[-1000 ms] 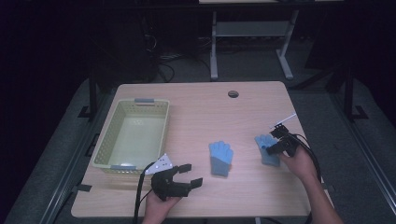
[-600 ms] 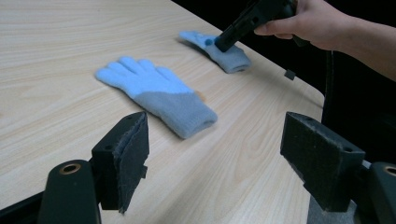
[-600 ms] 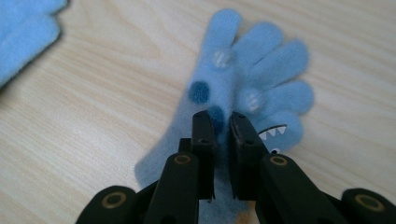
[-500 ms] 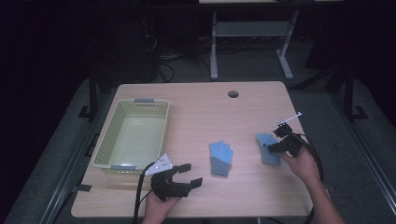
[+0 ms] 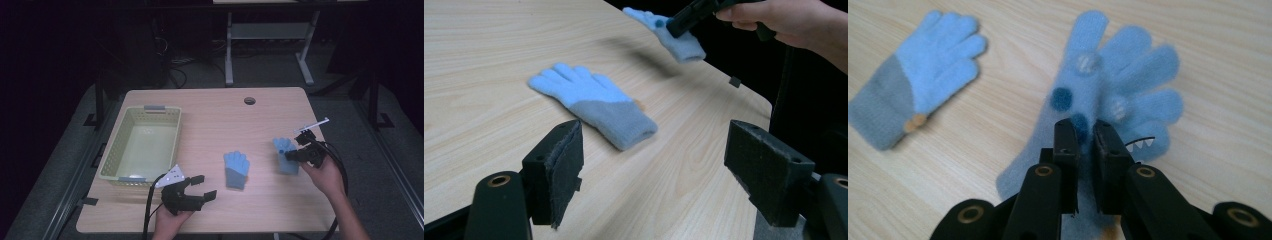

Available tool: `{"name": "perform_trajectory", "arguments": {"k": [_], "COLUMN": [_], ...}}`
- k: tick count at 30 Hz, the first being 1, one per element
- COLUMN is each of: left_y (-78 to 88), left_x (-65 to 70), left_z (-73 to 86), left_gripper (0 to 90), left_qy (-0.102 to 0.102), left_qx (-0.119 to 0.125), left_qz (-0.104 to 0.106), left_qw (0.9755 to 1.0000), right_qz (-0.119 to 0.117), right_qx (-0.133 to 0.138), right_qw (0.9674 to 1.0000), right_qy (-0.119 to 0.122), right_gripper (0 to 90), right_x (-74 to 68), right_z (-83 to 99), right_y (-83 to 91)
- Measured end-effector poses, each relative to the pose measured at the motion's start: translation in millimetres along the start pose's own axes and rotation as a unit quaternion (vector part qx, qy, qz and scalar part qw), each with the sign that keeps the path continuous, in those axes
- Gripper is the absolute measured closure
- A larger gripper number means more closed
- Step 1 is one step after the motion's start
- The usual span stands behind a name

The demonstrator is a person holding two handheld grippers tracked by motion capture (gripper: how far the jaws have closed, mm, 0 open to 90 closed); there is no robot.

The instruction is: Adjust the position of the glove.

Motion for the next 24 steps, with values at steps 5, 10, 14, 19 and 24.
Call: {"name": "perform_trajectory", "arguments": {"k": [5, 10, 14, 19, 24], "left_y": [1.1, 1.2, 2.2, 1.6, 1.5], "left_x": [-0.1, -1.7, -1.3, -0.7, -0.6], "left_z": [-0.7, -0.2, -1.3, -0.7, -0.8], "left_gripper": [23.4, 23.4, 23.4, 23.4, 23.4], "left_qy": [-0.001, 0.002, 0.0, -0.002, -0.004], "left_qx": [0.003, 0.001, 0.004, 0.002, 0.001], "left_qz": [-0.002, -0.002, -0.003, -0.003, -0.004], "left_qw": [1.0, 1.0, 1.0, 1.0, 1.0], "right_qz": [0.005, 0.007, 0.002, -0.005, -0.004], "right_qx": [0.003, 0.005, 0.004, 0.003, 0.002], "right_qw": [0.9999, 0.9997, 0.9995, 0.999, 0.9982], "right_qy": [0.016, 0.025, 0.032, 0.045, 0.06], "right_gripper": [82.4, 82.4, 82.4, 82.3, 82.2], "right_x": [-8.0, -18.9, -25.6, -39.1, -49.6], "right_z": [-3.2, -9.2, -11.4, -16.5, -20.2], "right_y": [4.1, 7.8, 8.5, 10.5, 11.0]}}
Point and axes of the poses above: each handheld gripper's, and its own axes: y roughly backward along the jaws, z roughly out of its underside, x roughly to its right, the point moved 9 cm from there along -y, roughly forward along the jaws, and after that the axes turned 11 degrees about -x, right-handed, at the moved point
